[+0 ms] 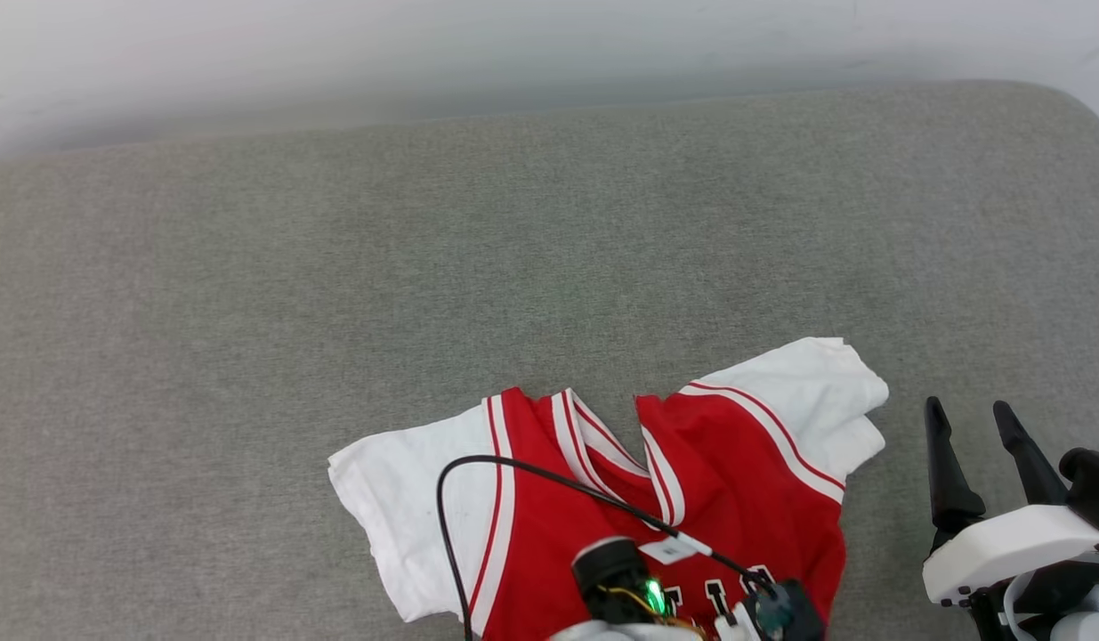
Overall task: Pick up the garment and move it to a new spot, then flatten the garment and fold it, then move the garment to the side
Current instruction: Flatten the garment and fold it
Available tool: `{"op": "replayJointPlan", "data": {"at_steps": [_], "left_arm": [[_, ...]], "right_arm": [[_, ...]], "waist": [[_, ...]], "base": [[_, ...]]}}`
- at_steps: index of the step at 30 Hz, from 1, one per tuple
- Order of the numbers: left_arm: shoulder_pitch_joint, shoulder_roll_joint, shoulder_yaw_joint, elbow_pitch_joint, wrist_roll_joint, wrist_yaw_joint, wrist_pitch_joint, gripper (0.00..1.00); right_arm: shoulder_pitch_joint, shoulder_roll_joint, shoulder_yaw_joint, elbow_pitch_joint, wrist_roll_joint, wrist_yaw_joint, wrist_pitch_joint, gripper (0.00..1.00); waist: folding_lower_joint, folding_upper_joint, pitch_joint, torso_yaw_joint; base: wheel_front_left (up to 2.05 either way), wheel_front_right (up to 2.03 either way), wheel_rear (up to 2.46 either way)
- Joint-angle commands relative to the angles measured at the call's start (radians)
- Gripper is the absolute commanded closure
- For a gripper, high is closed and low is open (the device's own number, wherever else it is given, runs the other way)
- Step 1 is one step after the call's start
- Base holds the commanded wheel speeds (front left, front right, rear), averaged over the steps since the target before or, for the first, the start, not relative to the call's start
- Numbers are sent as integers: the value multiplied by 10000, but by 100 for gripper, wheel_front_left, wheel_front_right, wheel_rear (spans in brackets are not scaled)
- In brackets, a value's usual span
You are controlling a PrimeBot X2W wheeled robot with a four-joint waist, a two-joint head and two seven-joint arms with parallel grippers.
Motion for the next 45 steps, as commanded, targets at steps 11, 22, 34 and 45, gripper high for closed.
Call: {"op": "replayJointPlan", "data": {"at_steps": [11, 22, 34, 45], "left_arm": [[-712, 126, 1664, 652, -85, 592, -2504, 0], [-493, 2521, 3367, 44, -519, 1651, -2614, 0], [656, 4672, 4100, -550, -842, 2738, -2349, 0], [943, 5200, 4631, -1053, -1159, 3049, -2722, 0]], "right_arm": [[249, 8, -159, -184, -129, -7, 125, 0], [378, 9, -202, -606, -41, -7, 318, 0], [136, 8, -198, -1165, -77, -7, 400, 0], [198, 10, -102, -1275, -12, -7, 375, 0]], "waist": [[0, -1, -844, 718], [0, -1, -1106, 1201], [0, -1, -407, 1021], [0, -1, 334, 1021]], "base": [[0, 0, 0], [0, 0, 0], [0, 0, 0], [0, 0, 0]]}}
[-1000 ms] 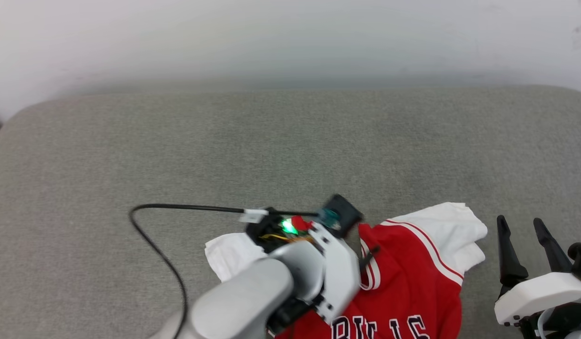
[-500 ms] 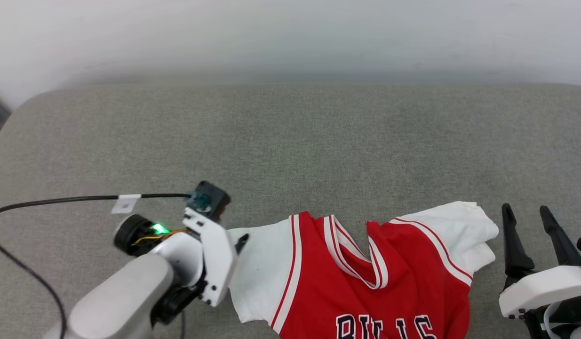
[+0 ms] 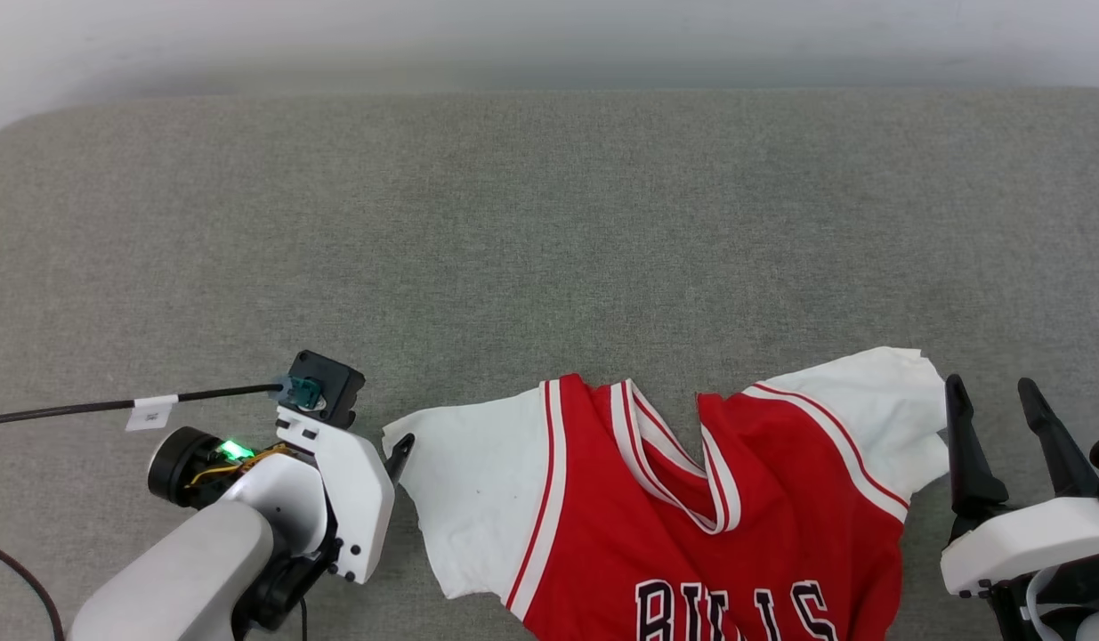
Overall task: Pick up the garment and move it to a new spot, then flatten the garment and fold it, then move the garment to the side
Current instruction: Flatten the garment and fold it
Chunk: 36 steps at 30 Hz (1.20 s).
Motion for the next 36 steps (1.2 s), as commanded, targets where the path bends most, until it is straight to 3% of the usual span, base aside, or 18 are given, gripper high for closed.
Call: {"op": "replayJointPlan", "data": {"at_steps": [1, 14, 15, 16, 20, 23, 28, 33, 36], "left_arm": [[-61, 56, -36, -86, -4, -93, 98, 0], [-524, -156, -656, 456, -64, -524, 1261, 0], [-503, -196, -696, 518, -122, -590, 1346, 73], [-501, -208, -728, 575, -157, -634, 1375, 100], [-398, -159, -549, 638, -83, -502, 902, 100], [-330, -73, -288, 372, 30, -259, 287, 100], [-99, 109, 271, -837, 93, 374, -557, 100], [-50, 750, 390, -2384, 439, 864, -348, 100], [-82, 1026, 367, -3199, 641, 1088, -122, 100]], "right_arm": [[-17, 8, 27, 51, 12, -7, -95, 0], [-342, 8, 131, 212, -17, -7, -271, 0], [-350, 8, 120, 216, -27, -7, -268, 0], [-360, 8, 118, 218, -39, -7, -269, 0], [-406, 6, 38, 108, -176, -7, -32, 0], [-447, -77, 68, -193, -431, -7, 793, 0], [-679, -1435, 773, -766, -7, -7, 3906, 0], [-1444, -2572, 909, -1208, 534, -7, 8144, 0], [-2317, -3110, 1035, -1270, 782, -7, 9810, 0]], "waist": [[0, 0, 156, 6], [0, 0, 841, -174], [0, 0, 863, -180], [0, 0, 878, -191], [0, 0, 775, -155], [0, 0, 615, -53], [0, 0, 427, 178], [0, 0, 531, 480], [0, 0, 768, 680]], "base": [[0, 0, 0], [0, 0, 0], [0, 0, 0], [0, 0, 0], [0, 0, 0], [0, 0, 0], [0, 0, 0], [0, 0, 0], [0, 0, 0]]}}
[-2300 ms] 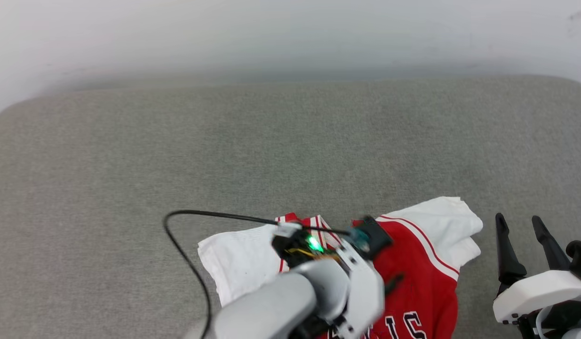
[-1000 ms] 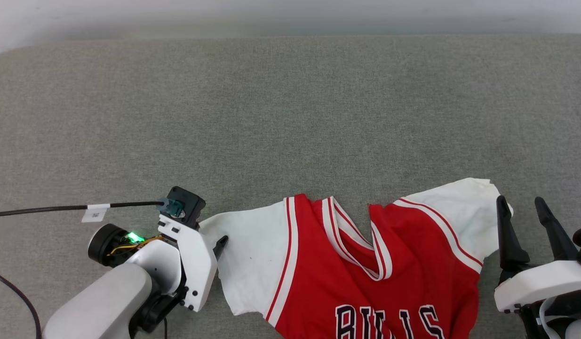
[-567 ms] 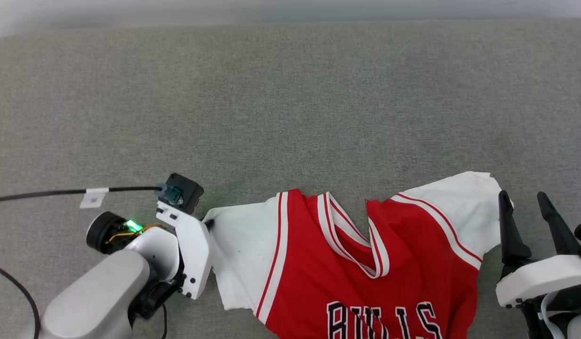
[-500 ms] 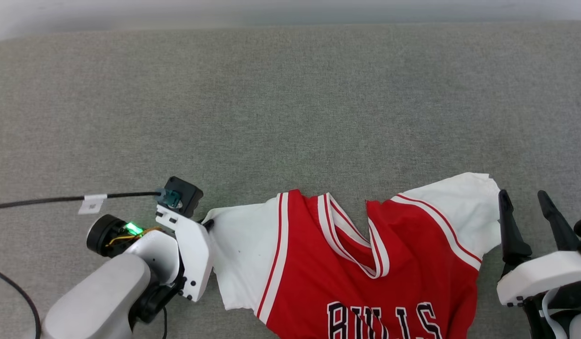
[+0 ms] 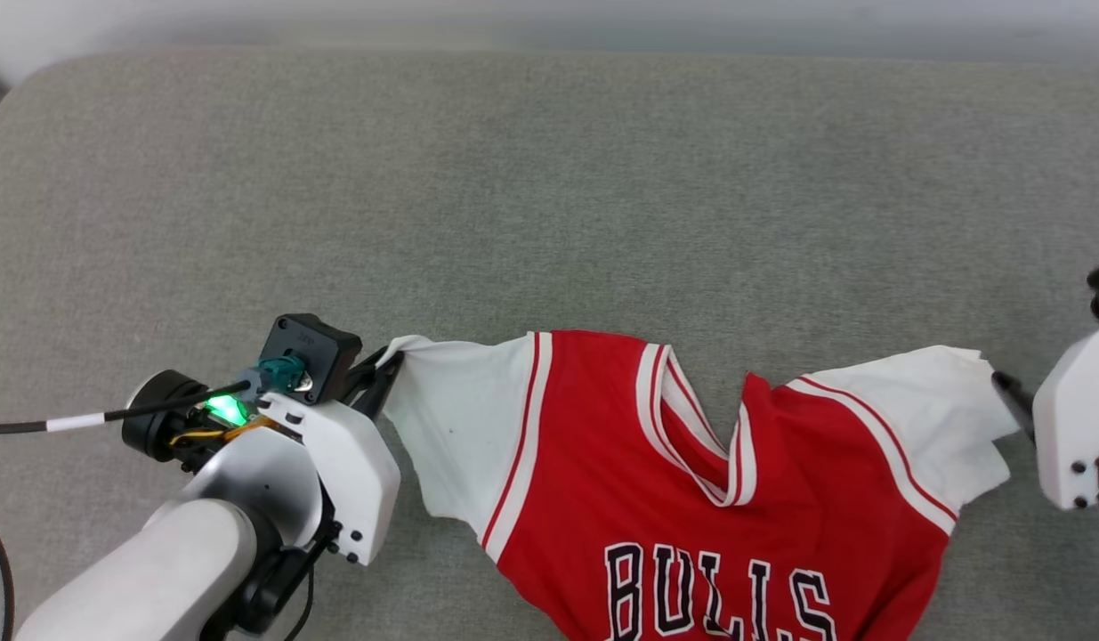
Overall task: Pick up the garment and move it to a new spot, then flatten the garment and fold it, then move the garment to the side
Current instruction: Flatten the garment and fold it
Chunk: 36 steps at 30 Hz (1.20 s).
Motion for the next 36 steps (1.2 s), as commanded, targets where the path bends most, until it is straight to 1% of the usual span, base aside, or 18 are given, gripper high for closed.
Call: {"op": "replayJointPlan", "data": {"at_steps": [1, 4, 8, 14, 20, 21, 22, 23, 26, 29, 30, 31, 33, 36], "left_arm": [[-20, 104, -24, -444, 105, 102, 113, 100], [-58, 233, -41, -1066, 263, 254, 228, 100], [-138, 238, -88, -1600, 445, 400, 315, 100], [-219, 46, -184, -1828, 552, 508, 308, 100], [-266, -73, -314, -1689, 562, 392, 326, 100], [-267, -74, -316, -1649, 558, 391, 308, 100], [-253, -72, -316, -1621, 549, 387, 294, 100], [-235, -64, -317, -1595, 533, 383, 282, 100], [-135, -8, -297, -1497, 447, 397, 297, 100], [-89, 10, -189, -1427, 390, 441, 182, 100], [-89, 10, -189, -1427, 390, 441, 182, 100], [-16, 7, -98, -1374, 257, 441, 76, 100], [2, 155, 16, -1300, 236, 477, 6, 100], [61, 271, 127, -1299, 169, 533, -66, 100]], "right_arm": [[-511, -308, 130, 87, 158, -7, 712, 0], [-1202, -719, 326, 467, 347, -7, 1484, 0], [-1561, -996, 670, 1192, 420, -7, 1910, 0], [-1560, -1095, 1150, 2204, 457, -7, 1839, 0], [-1204, -793, 1622, 3174, 674, -4, 1440, 0], [-1133, -768, 1724, 3328, 719, -2, 1437, 8], [-1068, -757, 1817, 3449, 767, -1, 1383, 69], [-1052, -764, 1862, 3518, 773, -1, 1269, 100], [-1170, -931, 1875, 3693, 790, -5, 846, 100], [-1523, -1189, 1768, 3620, 822, -10, 208, 100], [-1523, -1189, 1768, 3620, 822, -10, 208, 100], [-1755, -1371, 1629, 3520, 852, -12, -177, 100], [-1933, -1628, 1612, 3394, 854, -10, -409, 100], [-2115, -1759, 1533, 3271, 946, -9, -624, 100]], "waist": [[-1, 0, 238, 240], [-1, 0, 481, 491], [-1, 0, 734, 808], [-1, 0, 973, 1140], [-1, 0, 1130, 1319], [-1, 0, 1129, 1320], [-1, 0, 1116, 1312], [-1, 0, 1095, 1296], [-1, 0, 933, 1193], [-1, 0, 670, 1041], [-1, 0, 670, 1041], [-1, 0, 430, 928], [-1, 0, 180, 774], [-1, 0, -112, 627]], "base": [[0, 0, 0], [0, 0, 0], [0, 0, 0], [0, 0, 0], [0, 0, 0], [0, 0, 0], [0, 0, 0], [0, 0, 0], [0, 0, 0], [0, 0, 0], [0, 0, 0], [0, 0, 0], [0, 0, 0], [0, 0, 0]]}}
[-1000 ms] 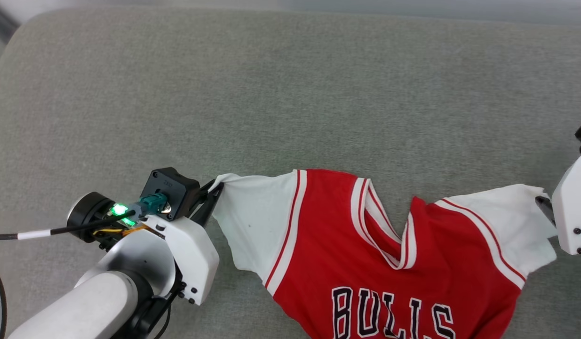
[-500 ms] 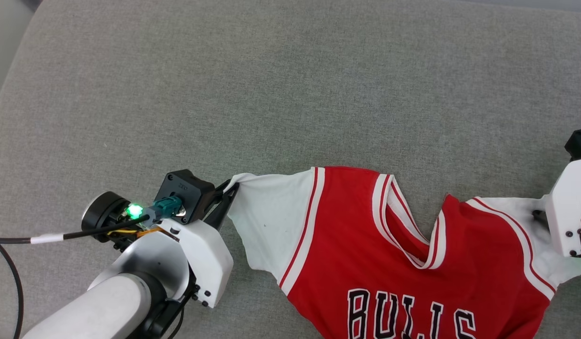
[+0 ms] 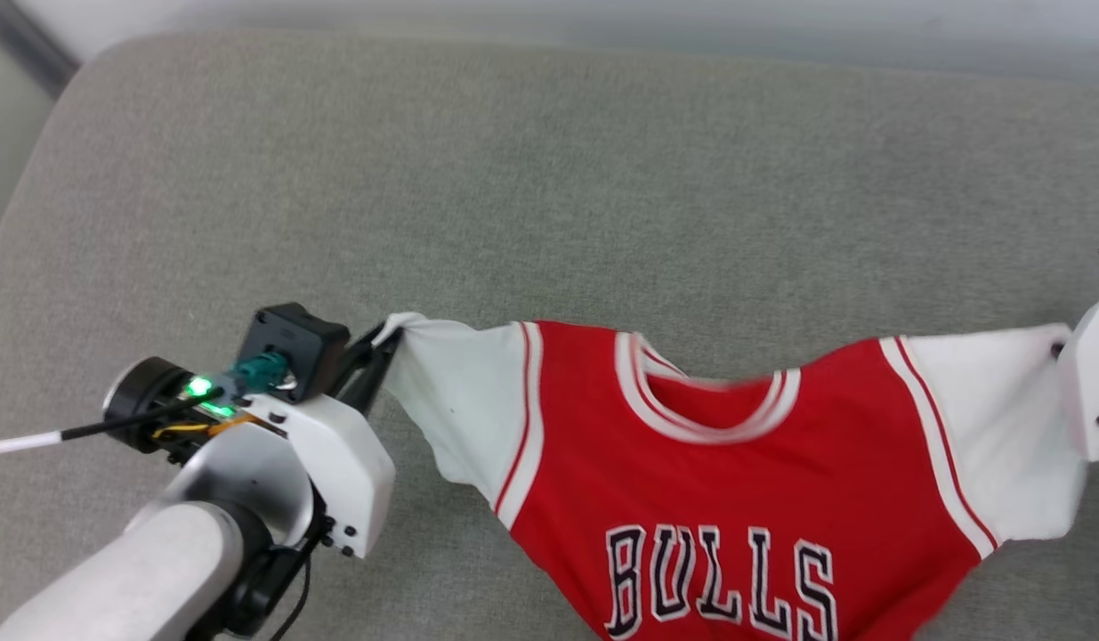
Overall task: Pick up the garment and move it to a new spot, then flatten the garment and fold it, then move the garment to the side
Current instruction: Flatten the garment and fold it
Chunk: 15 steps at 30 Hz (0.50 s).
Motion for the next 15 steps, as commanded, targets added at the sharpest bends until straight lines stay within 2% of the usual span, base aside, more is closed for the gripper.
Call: {"op": "replayJointPlan", "data": {"at_steps": [1, 9, 15], "left_arm": [[93, 119, 123, -22, -50, 90, -86, 100], [177, 777, 1015, -487, -260, 431, -567, 100], [-48, 1332, 1838, -939, -236, 652, -1108, 100]], "right_arm": [[-241, -62, -78, -115, 184, -10, -105, 100], [-614, -310, -895, -1419, 1307, -10, -679, 100], [-774, -416, -1487, -2720, 1533, -10, -1234, 100]], "waist": [[-1, 0, -424, -283], [-1, 0, -1365, -838], [-1, 0, -1812, -1164]], "base": [[0, 0, 0], [0, 0, 0], [0, 0, 0]]}}
